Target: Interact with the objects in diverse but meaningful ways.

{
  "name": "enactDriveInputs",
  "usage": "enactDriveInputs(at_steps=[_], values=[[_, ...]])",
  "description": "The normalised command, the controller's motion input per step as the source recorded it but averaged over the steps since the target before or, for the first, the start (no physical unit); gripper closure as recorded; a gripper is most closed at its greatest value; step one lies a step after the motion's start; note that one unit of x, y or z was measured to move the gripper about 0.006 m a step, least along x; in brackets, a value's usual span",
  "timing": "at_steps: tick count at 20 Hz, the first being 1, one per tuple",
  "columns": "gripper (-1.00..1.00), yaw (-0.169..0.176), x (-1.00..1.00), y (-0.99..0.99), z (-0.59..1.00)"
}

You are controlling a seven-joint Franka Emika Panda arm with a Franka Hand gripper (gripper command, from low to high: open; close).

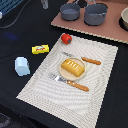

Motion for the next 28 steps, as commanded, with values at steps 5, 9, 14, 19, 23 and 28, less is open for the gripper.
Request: enactDriveInputs(at_steps=[5, 9, 14, 19, 23, 28], values=[[-1.0, 0.039, 0.0, -0.41, -0.19], [-1.0, 0.065, -0.06, -0.79, -0.51], [-1.0, 0.062, -0.08, -0.57, -0.5], [-1.0, 0.114, -0.15, -0.07, -0.48], [-1.0, 0.129, -0.2, 0.0, -0.48], [-1.0, 0.091, -0.15, -0.14, -0.4]])
